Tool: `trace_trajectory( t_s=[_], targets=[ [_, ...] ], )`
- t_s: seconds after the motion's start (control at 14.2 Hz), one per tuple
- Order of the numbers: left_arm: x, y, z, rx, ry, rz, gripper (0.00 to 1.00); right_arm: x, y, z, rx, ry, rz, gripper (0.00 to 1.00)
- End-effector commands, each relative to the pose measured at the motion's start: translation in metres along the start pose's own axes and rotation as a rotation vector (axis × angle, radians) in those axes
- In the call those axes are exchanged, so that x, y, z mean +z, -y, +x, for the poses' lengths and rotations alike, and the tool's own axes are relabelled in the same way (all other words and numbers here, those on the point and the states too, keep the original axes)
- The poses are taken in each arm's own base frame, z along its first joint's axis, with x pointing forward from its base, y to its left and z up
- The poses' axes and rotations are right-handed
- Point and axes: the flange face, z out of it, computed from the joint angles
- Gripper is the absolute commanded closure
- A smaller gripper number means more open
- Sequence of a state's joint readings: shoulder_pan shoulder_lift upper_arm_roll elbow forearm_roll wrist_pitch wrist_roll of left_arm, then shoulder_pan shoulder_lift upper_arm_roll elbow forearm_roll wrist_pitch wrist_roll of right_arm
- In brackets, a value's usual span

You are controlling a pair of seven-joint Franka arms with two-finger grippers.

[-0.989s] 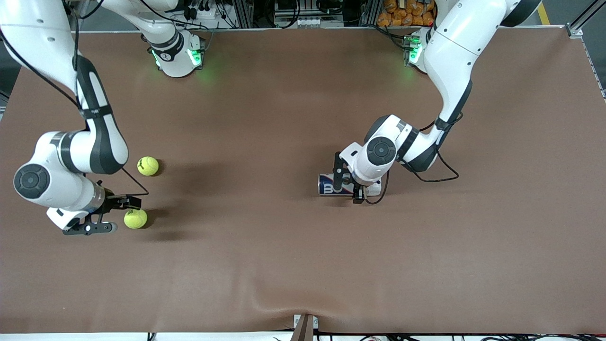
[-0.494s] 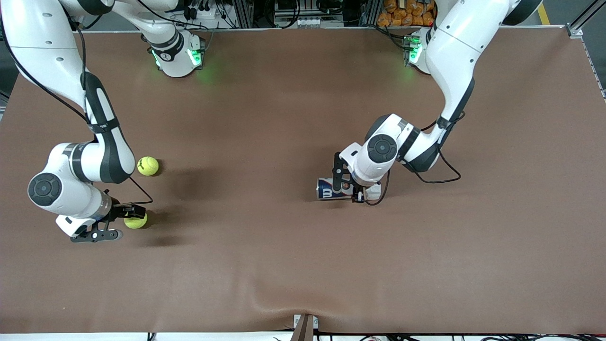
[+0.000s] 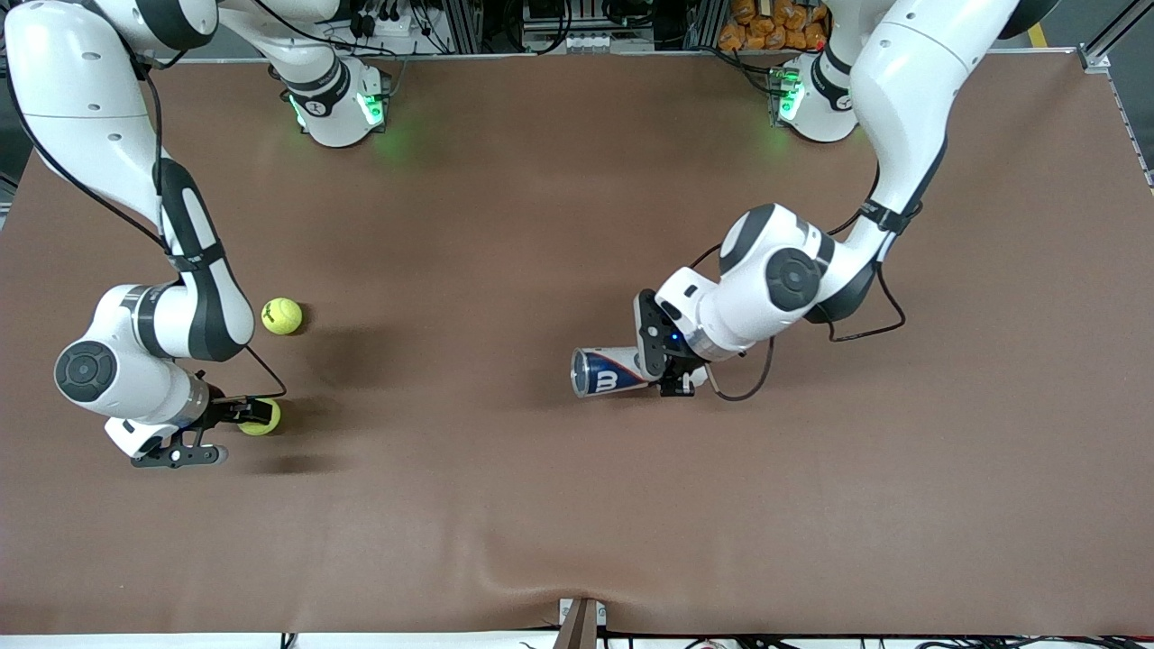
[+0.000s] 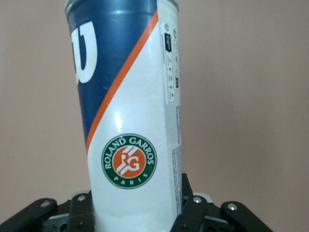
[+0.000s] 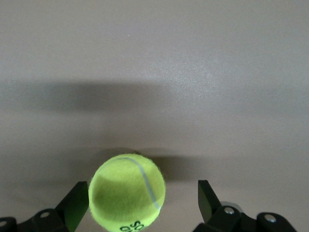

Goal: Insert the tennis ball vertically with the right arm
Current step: 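Lift the can upright with the left gripper while the right gripper lifts the ball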

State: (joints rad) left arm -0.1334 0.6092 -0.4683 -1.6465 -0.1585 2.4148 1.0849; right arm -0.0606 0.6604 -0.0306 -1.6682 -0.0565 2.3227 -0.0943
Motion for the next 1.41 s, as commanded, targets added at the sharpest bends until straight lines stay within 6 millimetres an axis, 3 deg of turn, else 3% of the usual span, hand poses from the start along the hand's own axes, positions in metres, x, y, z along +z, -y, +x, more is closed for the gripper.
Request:
trace_trajectory(
  t_s=[0.0,0.14,0.42,0.49,0.64,0.85,0.92,0.99,1.2,1.34],
  targets=[
    [0.001,0.014,0.017,-0.025,-0.131,-0.023,0.39,0.012,-0.006,0.004,0.048,0.005,0.050,0.00],
    [0.002,0.033,0.019,-0.029,-0.229,-0.031,0.37,0.019,-0.005,0.002,0.075,0.015,0.078,0.00],
    [0.009,0.040,0.010,-0.011,-0.420,-0.059,0.37,0.026,-0.003,0.001,0.090,0.021,0.097,0.00],
    [0.017,0.039,0.006,0.010,-0.470,-0.061,0.37,0.026,-0.003,0.001,0.090,0.021,0.097,0.00],
    [0.053,0.043,-0.009,0.032,-0.594,-0.060,0.37,0.025,-0.002,0.001,0.092,0.020,0.099,0.00],
    [0.076,0.037,-0.011,0.026,-0.762,-0.015,0.37,0.026,-0.003,0.001,0.090,0.022,0.099,0.49],
    [0.096,0.030,-0.011,0.019,-0.804,-0.026,0.37,0.026,-0.003,0.001,0.090,0.020,0.099,0.62],
    [0.108,0.020,-0.003,0.021,-0.852,-0.025,0.37,0.026,-0.003,0.001,0.088,0.022,0.099,0.67],
    [0.139,-0.011,0.024,0.016,-0.958,0.003,0.36,0.018,0.000,0.003,0.081,0.016,0.099,0.67],
    [0.145,-0.019,0.031,0.011,-1.025,-0.006,0.35,0.009,0.004,0.004,0.072,0.006,0.098,0.65]
  ],
)
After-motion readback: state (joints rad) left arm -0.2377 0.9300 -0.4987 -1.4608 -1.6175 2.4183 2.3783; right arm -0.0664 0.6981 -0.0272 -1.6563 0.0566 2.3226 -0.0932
